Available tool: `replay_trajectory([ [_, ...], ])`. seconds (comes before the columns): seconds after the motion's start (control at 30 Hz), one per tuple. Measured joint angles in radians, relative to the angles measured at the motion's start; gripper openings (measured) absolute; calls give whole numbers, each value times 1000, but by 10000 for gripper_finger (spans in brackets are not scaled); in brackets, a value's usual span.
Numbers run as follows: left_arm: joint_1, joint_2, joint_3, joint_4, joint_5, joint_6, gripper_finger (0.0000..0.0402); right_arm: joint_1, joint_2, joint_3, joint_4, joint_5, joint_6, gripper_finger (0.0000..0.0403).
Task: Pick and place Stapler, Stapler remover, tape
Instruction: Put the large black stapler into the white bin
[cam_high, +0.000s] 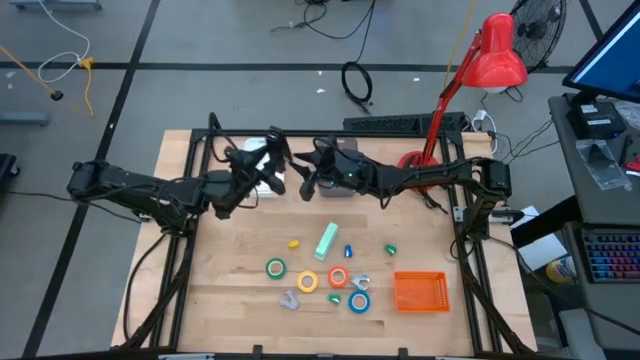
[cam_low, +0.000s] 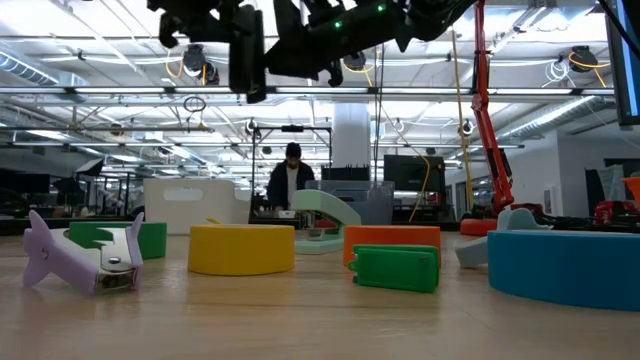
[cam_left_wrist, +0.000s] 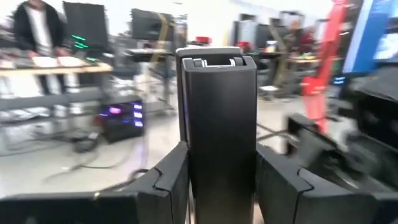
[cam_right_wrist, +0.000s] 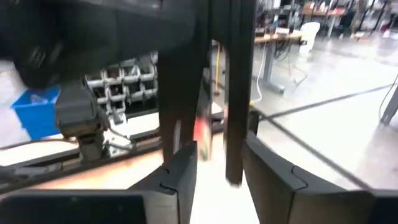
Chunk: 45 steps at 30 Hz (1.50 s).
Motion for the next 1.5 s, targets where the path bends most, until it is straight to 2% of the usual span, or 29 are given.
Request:
replay_trajectory([
  [0.13,14,-41,0,-76,-116,44,142,-7,0,0,-49,4,7,149],
  [0.27,86,-83,0,-215,-107,-15,142,-5,0,0,-77,4,-15,161],
  [0.37,173,-94,0,-354,-3,-163,142,-5,-26,0,-121,4,-57,160],
  [0.53,345,-73,0,-552,252,-407,142,-15,-108,0,-284,7,-172,149],
  [0.73,516,-17,1,-646,477,-523,142,-40,-224,-1,-537,7,-195,136],
  [0.87,604,38,1,-677,614,-603,142,-55,-294,-51,-628,9,-157,131],
  [1.03,666,115,31,-728,720,-632,141,-60,-393,-179,-598,9,-80,130],
  [1.23,691,244,201,-851,760,-578,141,-60,-504,-355,-488,10,30,130],
  [1.37,710,317,323,-1008,801,-575,141,-60,-576,-458,-408,9,73,130],
  [1.5,714,343,363,-1095,856,-606,141,-58,-646,-529,-346,9,93,130],
])
